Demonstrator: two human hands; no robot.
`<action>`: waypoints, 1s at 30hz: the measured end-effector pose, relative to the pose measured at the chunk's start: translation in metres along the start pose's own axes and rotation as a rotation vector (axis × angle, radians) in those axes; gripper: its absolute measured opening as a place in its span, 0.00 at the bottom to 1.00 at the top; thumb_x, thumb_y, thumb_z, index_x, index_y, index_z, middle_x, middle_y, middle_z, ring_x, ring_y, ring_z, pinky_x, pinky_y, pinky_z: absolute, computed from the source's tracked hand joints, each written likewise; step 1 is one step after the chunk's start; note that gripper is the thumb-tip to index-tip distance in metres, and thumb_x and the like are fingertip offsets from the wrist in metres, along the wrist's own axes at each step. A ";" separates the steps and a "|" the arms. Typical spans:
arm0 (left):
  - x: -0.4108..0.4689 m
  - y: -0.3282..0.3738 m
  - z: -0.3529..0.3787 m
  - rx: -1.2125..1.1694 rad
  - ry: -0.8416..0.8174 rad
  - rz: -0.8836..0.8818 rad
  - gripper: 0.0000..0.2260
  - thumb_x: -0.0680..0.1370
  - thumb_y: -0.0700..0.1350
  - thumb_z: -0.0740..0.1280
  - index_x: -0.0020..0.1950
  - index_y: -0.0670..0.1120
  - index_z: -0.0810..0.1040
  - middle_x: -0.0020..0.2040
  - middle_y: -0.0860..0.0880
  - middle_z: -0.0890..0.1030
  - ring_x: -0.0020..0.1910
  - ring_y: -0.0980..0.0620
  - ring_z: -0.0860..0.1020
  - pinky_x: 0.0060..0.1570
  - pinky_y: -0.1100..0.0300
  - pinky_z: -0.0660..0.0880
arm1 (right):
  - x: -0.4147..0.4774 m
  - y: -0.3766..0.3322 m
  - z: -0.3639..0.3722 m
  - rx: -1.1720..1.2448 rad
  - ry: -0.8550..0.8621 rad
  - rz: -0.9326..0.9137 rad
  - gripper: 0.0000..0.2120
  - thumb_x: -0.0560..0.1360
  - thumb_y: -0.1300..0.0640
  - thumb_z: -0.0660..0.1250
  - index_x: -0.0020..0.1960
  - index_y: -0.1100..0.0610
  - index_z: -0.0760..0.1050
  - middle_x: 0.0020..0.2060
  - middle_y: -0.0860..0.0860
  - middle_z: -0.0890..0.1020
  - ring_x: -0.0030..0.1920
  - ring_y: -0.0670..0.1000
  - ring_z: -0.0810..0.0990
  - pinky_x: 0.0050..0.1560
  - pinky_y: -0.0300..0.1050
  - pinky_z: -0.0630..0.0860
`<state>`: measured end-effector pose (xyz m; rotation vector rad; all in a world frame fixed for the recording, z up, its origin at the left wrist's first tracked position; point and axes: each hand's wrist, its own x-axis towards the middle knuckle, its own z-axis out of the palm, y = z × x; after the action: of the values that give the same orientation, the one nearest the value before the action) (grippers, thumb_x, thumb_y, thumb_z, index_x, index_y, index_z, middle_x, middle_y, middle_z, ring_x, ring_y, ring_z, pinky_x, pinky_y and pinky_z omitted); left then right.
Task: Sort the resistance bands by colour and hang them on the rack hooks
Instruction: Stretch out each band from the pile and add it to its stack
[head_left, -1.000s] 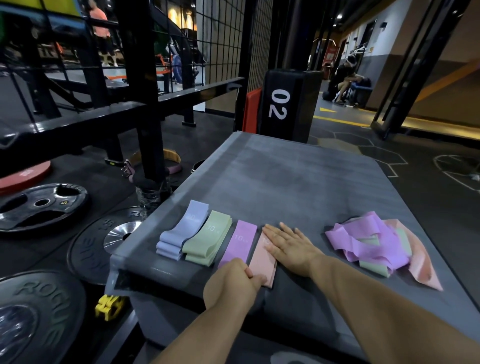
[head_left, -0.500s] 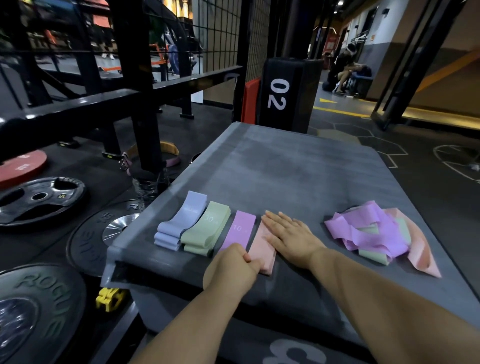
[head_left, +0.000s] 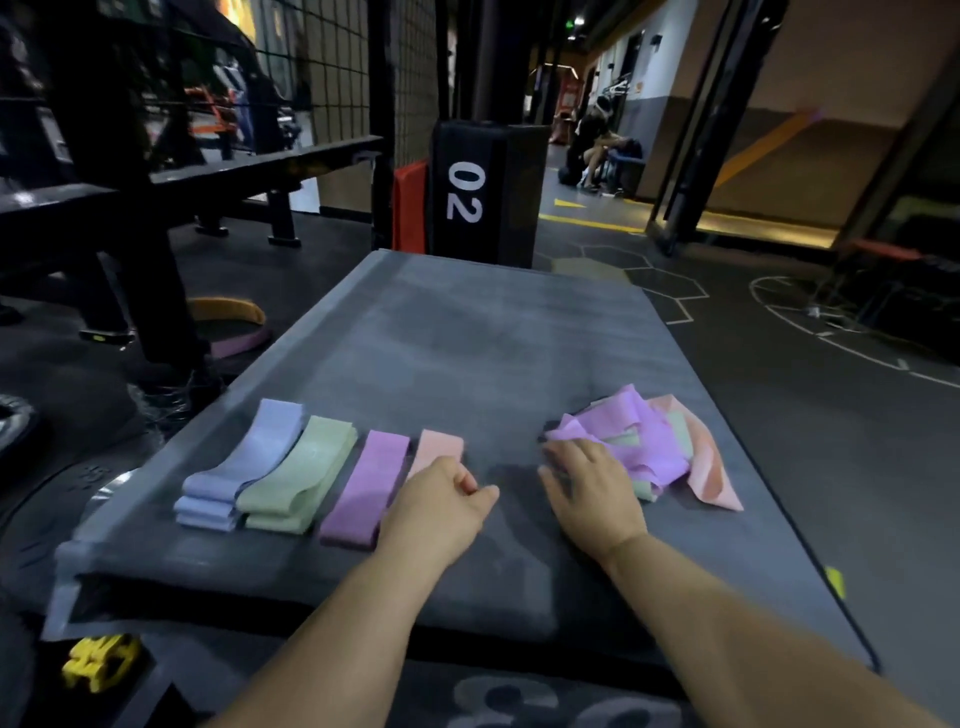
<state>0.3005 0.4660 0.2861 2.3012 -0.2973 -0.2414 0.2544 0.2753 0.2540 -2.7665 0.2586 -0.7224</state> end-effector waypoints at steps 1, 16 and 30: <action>-0.001 0.006 0.006 0.020 -0.019 0.008 0.12 0.73 0.59 0.66 0.40 0.51 0.72 0.39 0.55 0.82 0.43 0.53 0.79 0.42 0.59 0.73 | -0.007 0.015 -0.008 -0.009 0.017 0.058 0.13 0.74 0.50 0.64 0.51 0.57 0.80 0.45 0.54 0.83 0.46 0.59 0.81 0.47 0.52 0.79; 0.009 0.074 0.082 0.138 -0.172 0.133 0.06 0.77 0.54 0.64 0.51 0.54 0.72 0.52 0.56 0.80 0.51 0.51 0.77 0.48 0.60 0.73 | -0.025 0.103 -0.057 -0.146 0.057 0.413 0.17 0.79 0.49 0.61 0.66 0.51 0.74 0.65 0.50 0.76 0.64 0.56 0.70 0.62 0.53 0.66; 0.072 0.106 0.117 0.437 -0.156 0.258 0.20 0.79 0.49 0.62 0.71 0.50 0.68 0.71 0.48 0.65 0.68 0.45 0.66 0.63 0.54 0.67 | -0.024 0.114 -0.043 -0.194 -0.043 0.397 0.10 0.80 0.47 0.57 0.56 0.48 0.74 0.62 0.46 0.72 0.65 0.51 0.65 0.55 0.47 0.61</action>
<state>0.3231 0.2940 0.2796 2.6397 -0.7874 -0.2429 0.2005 0.1639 0.2449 -2.7706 0.8803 -0.5579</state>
